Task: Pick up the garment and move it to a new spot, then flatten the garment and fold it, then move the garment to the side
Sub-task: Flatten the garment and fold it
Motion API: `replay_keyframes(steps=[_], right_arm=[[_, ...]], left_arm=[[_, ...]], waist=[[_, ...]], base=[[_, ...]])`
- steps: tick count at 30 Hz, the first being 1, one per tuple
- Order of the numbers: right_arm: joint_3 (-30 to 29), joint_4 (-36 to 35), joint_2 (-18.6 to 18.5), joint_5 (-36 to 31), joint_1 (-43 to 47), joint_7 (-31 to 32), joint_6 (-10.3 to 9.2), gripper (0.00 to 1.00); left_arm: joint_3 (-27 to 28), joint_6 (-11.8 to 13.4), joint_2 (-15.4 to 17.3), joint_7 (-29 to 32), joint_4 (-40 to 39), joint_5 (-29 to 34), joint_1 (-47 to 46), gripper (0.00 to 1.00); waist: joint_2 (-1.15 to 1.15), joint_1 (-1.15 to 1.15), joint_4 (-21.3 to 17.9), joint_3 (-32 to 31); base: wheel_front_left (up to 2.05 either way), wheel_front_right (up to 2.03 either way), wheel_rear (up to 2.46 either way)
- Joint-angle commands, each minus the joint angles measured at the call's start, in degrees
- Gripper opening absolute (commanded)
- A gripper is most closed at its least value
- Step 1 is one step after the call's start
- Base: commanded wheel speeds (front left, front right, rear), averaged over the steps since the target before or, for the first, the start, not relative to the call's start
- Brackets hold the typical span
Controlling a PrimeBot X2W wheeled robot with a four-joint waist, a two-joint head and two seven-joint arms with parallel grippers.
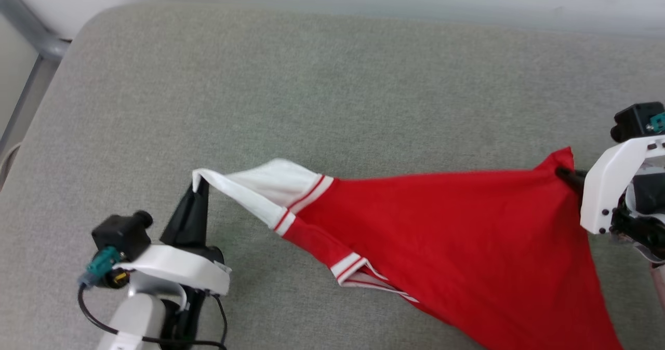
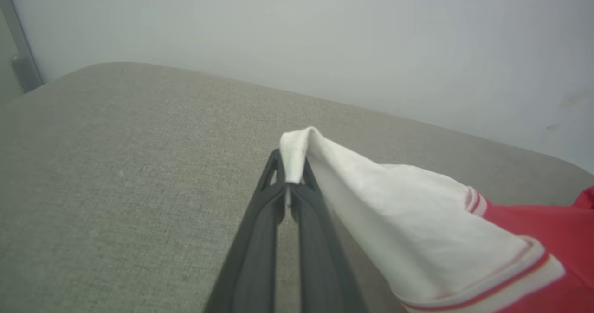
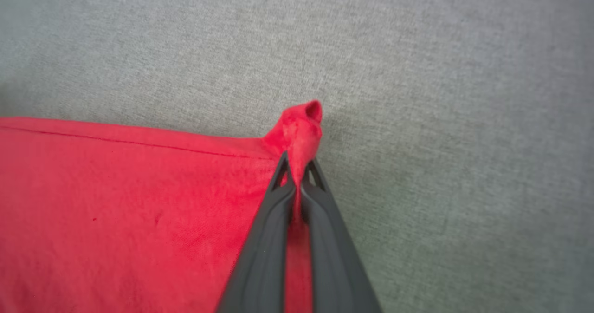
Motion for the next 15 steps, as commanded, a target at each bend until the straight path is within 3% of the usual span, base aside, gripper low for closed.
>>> replay_keyframes(steps=[1, 8, 15], right_arm=[[-1.16, 0.15, 0.74, -1.19, -1.06, -1.96, -0.04, 0.0], [-4.57, 0.75, 2.42, -7.34, -4.31, -7.64, -0.07, 0.0], [-8.13, 2.93, 5.14, -13.66, -12.94, -13.89, -0.07, 0.0]], left_arm=[[0.86, 0.5, 1.17, 0.0, -0.48, 0.33, -2.1, 0.0], [1.85, 0.47, 3.83, 4.29, -0.36, -0.58, -10.15, 0.0], [1.61, -0.43, 5.39, 7.78, 6.82, -0.42, -26.31, 0.0]], waist=[[0.0, 0.0, -1.83, -2.55], [0.0, 0.0, -4.8, -4.61], [0.0, 0.0, -7.04, -3.58]], base=[[0.0, 0.0, 0.0], [0.0, 0.0, 0.0], [0.0, 0.0, 0.0]])
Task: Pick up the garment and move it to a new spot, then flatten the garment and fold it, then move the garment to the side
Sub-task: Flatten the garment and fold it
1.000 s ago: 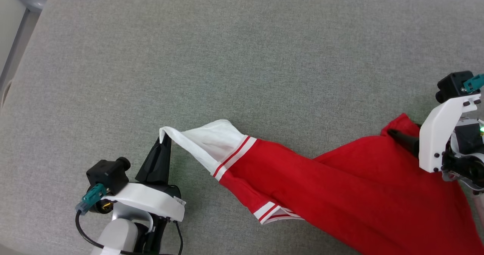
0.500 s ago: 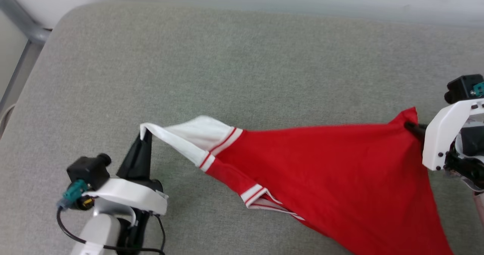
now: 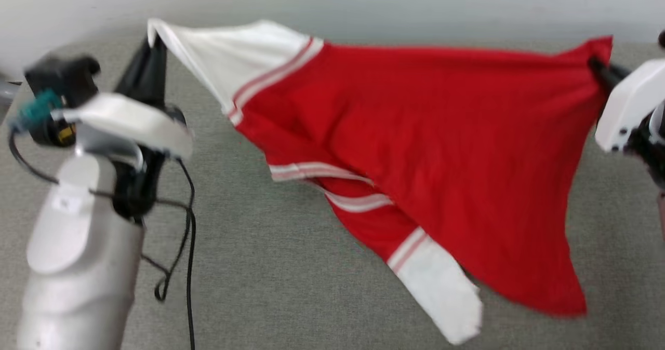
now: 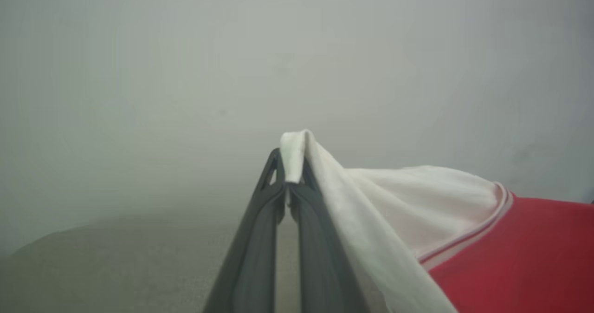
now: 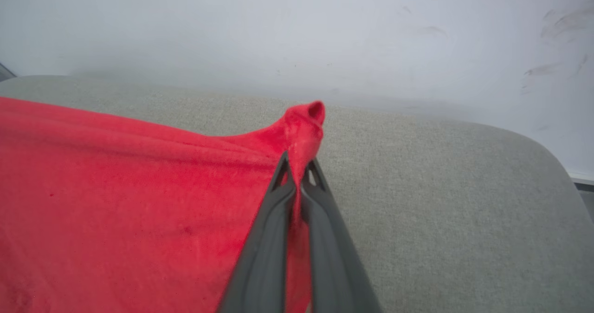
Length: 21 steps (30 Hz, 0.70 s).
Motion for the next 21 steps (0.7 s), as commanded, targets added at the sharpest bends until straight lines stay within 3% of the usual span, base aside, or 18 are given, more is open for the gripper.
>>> replay_keyframes(steps=[1, 13, 21], right_arm=[[-0.85, 1.31, 0.82, -1.93, -3.87, -1.81, -0.1, 0.0], [-3.78, 7.51, 4.18, -9.53, -26.55, -12.54, -0.12, 0.0], [-4.37, 11.82, 5.19, -13.81, -42.35, -16.0, -0.13, 0.0]], left_arm=[[0.58, -0.13, 0.92, 0.46, 2.86, 0.13, -5.66, 0.0], [1.5, 1.14, 5.99, 1.01, 16.05, 3.01, -32.54, 0.0], [1.63, 0.66, 8.47, 2.02, 20.64, 3.68, -48.6, 0.0]], waist=[[0.0, 0.0, -0.97, 0.81], [0.0, 0.0, -3.84, 6.8], [0.0, 0.0, -4.0, 15.69]], base=[[0.0, 0.0, 0.0], [0.0, 0.0, 0.0], [0.0, 0.0, 0.0]])
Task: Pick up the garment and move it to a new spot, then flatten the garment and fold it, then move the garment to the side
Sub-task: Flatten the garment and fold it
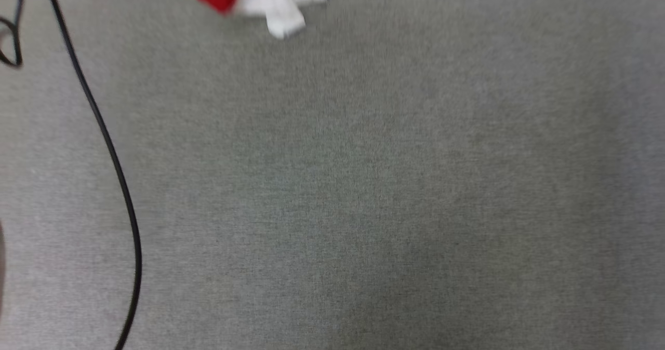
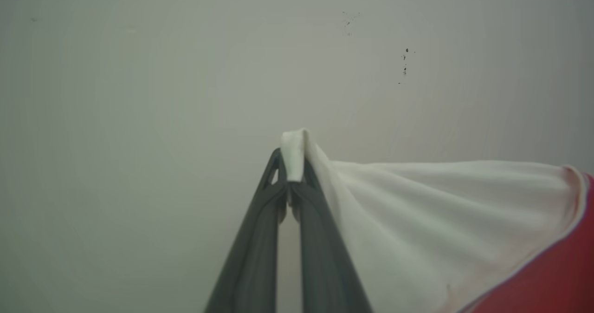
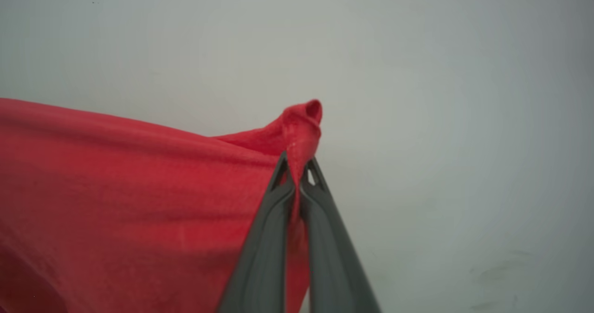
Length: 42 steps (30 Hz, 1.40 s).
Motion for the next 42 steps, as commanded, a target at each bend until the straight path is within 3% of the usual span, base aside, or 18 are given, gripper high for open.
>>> replay_keyframes(steps=[1, 8, 19, 29, 36, 42], right_arm=[[-0.45, 1.01, -0.08, -0.52, -2.01, -0.98, -0.16, 0.0], [0.67, 5.92, 1.12, -2.31, -7.62, -5.27, -0.15, 0.0], [4.81, 16.2, 0.85, 1.5, -2.53, -11.6, -0.14, 0.0], [10.52, 18.66, -1.6, 11.27, 18.88, -17.38, -0.14, 0.0], [14.84, 15.09, -2.59, 17.08, 35.0, -19.22, -0.14, 0.0], [15.72, 10.15, -4.09, 20.5, 47.18, -18.56, -0.16, 0.0]], left_arm=[[0.59, 0.23, 0.93, -0.35, 1.02, 0.01, -2.02, 0.0], [0.72, -0.35, 0.31, -1.71, 5.9, -1.11, -6.05, 0.0], [-0.9, -2.96, -3.37, -5.38, 12.72, -5.42, 2.62, 0.0], [-3.63, -3.36, -5.92, -9.06, 11.33, -10.69, 25.11, 0.0], [-5.01, -3.24, -4.57, -9.73, 7.08, -12.17, 42.91, 0.0], [-4.29, -1.18, -3.6, -9.24, 2.0, -13.32, 55.91, 0.0]], waist=[[0.0, -0.01, -0.09, 4.44], [0.0, -0.01, 0.26, 10.13], [0.0, -0.01, 1.76, 11.44], [0.0, -0.01, 2.9, 1.82], [0.0, -0.01, 2.95, -5.81], [0.0, -0.01, 3.27, -11.82]], base=[[0.0, 0.0, 0.0], [0.0, 0.0, 0.0], [0.0, 0.0, 0.0], [0.0, 0.0, 0.0], [0.0, 0.0, 0.0], [0.0, 0.0, 0.0]])
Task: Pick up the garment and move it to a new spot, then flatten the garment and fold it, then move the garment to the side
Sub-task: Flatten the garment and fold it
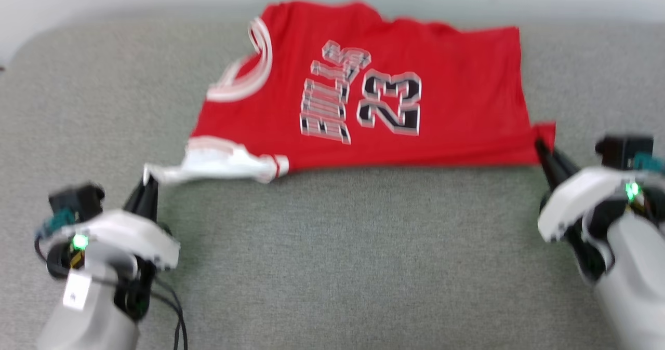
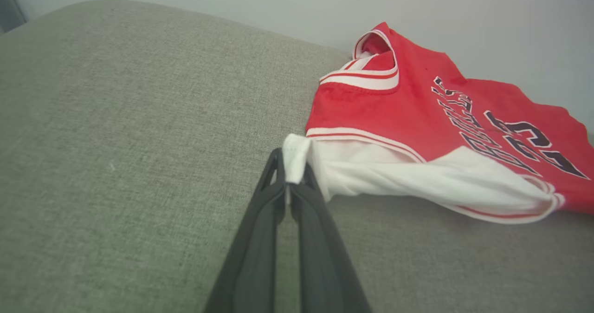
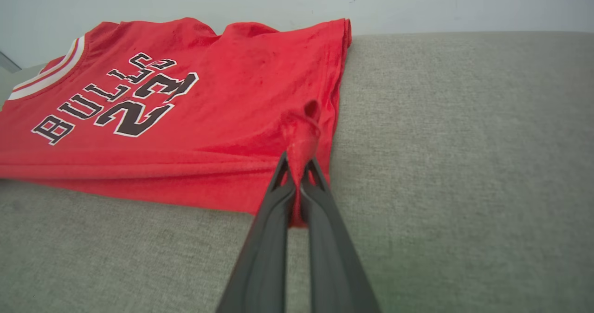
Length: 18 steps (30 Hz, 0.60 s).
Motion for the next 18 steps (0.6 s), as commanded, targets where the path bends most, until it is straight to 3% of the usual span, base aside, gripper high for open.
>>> replay_keyframes(steps=[1, 10, 18], right_arm=[[-0.43, -1.62, -1.55, 0.81, 4.17, 0.22, -0.16, 0.0], [-5.61, -14.58, -0.96, -0.74, 22.41, 4.12, -0.17, 0.0], [-15.29, -31.47, 4.42, -6.37, 40.6, 12.2, -0.17, 0.0]], left_arm=[[0.77, 1.1, 1.04, 0.31, -2.02, -0.78, 3.97, 0.0], [3.21, 7.97, 2.07, 7.44, -19.91, -5.13, 24.85, 0.0], [3.82, 16.39, 4.47, 16.47, -39.19, -6.41, 40.76, 0.0]], waist=[[0.0, 0.01, 0.38, -4.15], [0.0, 0.01, 0.38, -10.11], [0.0, 0.01, 1.54, -12.44]], base=[[0.0, 0.0, 0.0], [0.0, 0.0, 0.0], [0.0, 0.0, 0.0]])
